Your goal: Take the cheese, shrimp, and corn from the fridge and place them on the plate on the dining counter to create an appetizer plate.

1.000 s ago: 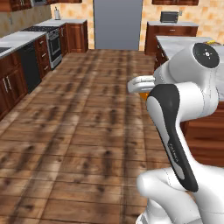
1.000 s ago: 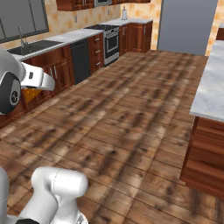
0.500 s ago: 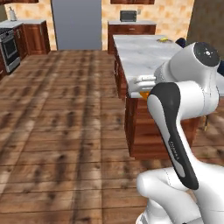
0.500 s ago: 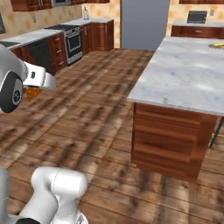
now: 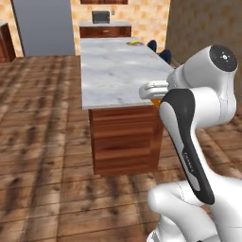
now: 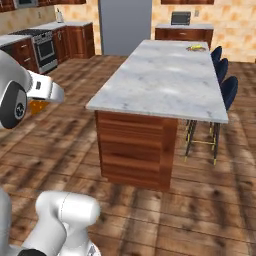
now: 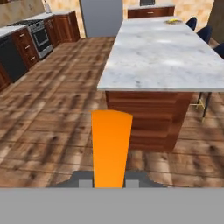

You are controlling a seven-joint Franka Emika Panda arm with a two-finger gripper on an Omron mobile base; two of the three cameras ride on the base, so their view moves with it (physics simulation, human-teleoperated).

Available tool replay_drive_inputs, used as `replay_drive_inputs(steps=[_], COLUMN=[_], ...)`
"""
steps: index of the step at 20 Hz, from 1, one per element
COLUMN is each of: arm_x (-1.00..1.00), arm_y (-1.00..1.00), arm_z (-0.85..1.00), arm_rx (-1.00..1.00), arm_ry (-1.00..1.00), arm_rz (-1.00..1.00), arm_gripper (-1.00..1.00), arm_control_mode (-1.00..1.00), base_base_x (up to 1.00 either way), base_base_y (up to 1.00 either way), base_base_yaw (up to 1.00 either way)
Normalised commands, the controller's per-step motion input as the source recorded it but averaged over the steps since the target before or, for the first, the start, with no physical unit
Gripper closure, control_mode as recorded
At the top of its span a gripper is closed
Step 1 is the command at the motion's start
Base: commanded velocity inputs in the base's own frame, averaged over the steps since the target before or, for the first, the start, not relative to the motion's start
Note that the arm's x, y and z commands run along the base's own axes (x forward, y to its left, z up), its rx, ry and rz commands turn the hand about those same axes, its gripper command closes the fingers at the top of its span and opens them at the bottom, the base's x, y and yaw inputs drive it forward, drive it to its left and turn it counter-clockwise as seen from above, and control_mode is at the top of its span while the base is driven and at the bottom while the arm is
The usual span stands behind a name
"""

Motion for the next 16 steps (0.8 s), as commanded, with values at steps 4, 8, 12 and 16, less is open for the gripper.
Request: replay_drive_inputs(steps=[4, 8, 12, 16], arm_x=[0.00, 0.00, 0.00, 0.00], arm_y=[0.00, 0.00, 0.00, 0.00], arm_z=[0.00, 0.00, 0.00, 0.00], arm_rx=[0.00, 0.00, 0.00, 0.00], arm_ry=[0.00, 0.00, 0.00, 0.00], arm_rz=[0.00, 0.00, 0.00, 0.00], arm_gripper=[1.00, 1.00, 1.00, 1.00], arm_control_mode=[1.00, 1.00, 1.00, 1.00], base_base_x=[0.37, 0.67, 0.82, 0.70], base_base_y=[-1.00, -1.00, -1.00, -1.00], base_base_yaw=[-0.14, -0.04, 0.00, 0.00])
